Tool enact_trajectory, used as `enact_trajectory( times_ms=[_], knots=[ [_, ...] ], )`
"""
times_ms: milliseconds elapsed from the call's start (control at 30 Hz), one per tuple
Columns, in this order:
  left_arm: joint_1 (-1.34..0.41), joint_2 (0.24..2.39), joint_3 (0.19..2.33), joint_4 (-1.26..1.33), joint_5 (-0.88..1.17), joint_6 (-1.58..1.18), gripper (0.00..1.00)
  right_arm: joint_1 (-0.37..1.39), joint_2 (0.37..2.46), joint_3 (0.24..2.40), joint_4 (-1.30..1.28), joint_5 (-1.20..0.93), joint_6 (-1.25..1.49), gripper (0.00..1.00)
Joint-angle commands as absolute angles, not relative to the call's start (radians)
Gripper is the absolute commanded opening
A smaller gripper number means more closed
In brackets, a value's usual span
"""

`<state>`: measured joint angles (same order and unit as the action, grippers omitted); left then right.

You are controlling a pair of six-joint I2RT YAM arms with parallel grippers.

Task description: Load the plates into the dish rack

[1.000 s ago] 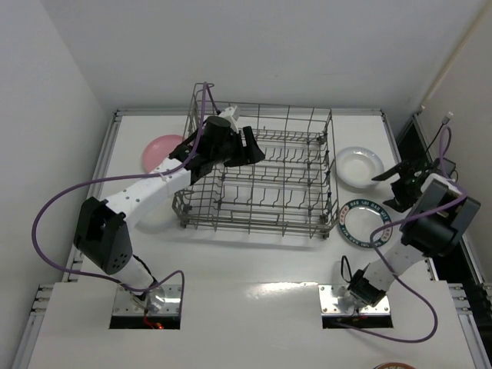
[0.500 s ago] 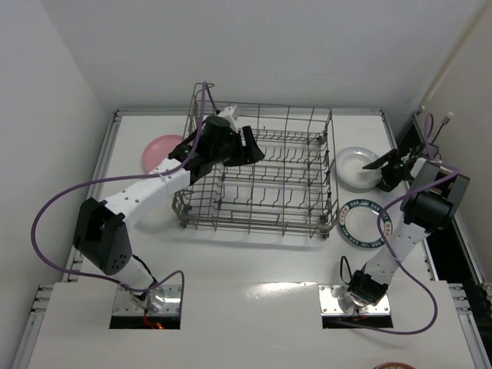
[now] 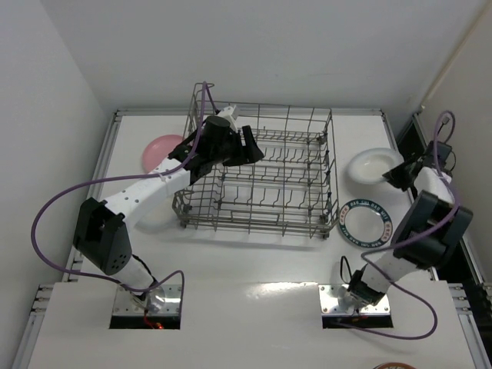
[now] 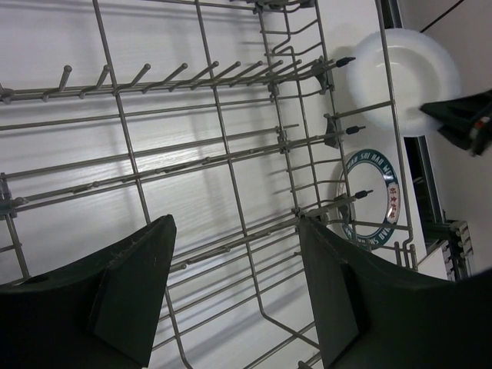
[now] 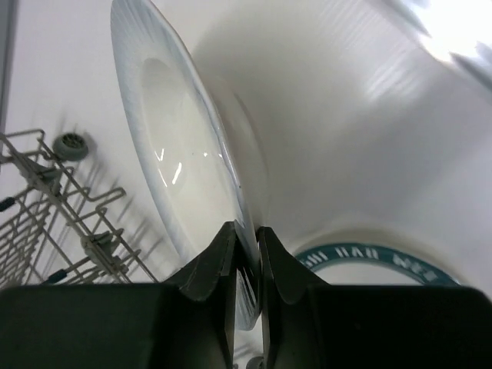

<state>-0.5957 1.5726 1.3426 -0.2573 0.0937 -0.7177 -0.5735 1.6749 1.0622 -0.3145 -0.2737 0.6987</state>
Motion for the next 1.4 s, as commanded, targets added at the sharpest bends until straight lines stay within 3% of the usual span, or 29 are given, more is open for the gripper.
enact_trajectory(
  times_ms=[0,167,267,433,733,1033,1367],
  knots=[
    [-0.595,1.525,1.365,-0.241,0.087,-0.707,0.62,-0.529,1.389,1.081,-0.31,-0.029,0.758,0.0],
    [-0.595,1.516,1.365,-0.241,0.087,-0.707,0.62,-0.427,1.166,1.118,-0.377,0.219,0.767,0.0],
    [-0.595,1.516,1.365,-0.241,0.097,-0.707,0.62,-0.343,1.086,1.132,-0.33,0.235,0.723,0.0],
    [-0.595,1.516,1.365,-0.241,0.106,-0.707,0.62,-0.142,1.155,1.242,-0.31,0.296,0.631,0.0],
    [-0.595,1.516,1.365,-0.252,0.087,-0.707,0.62,0.271,1.31,1.353,-0.409,0.705,0.535,0.0],
    [-0.595,1.525,1.365,-0.252,0.107,-0.707,0.62,0.515,1.355,1.362,-0.603,1.04,0.606,0.0],
    [-0.595,1.534,1.365,-0.252,0.118,-0.707,0.62,0.638,1.377,1.302,-0.877,1.106,0.849,0.0]
  ],
)
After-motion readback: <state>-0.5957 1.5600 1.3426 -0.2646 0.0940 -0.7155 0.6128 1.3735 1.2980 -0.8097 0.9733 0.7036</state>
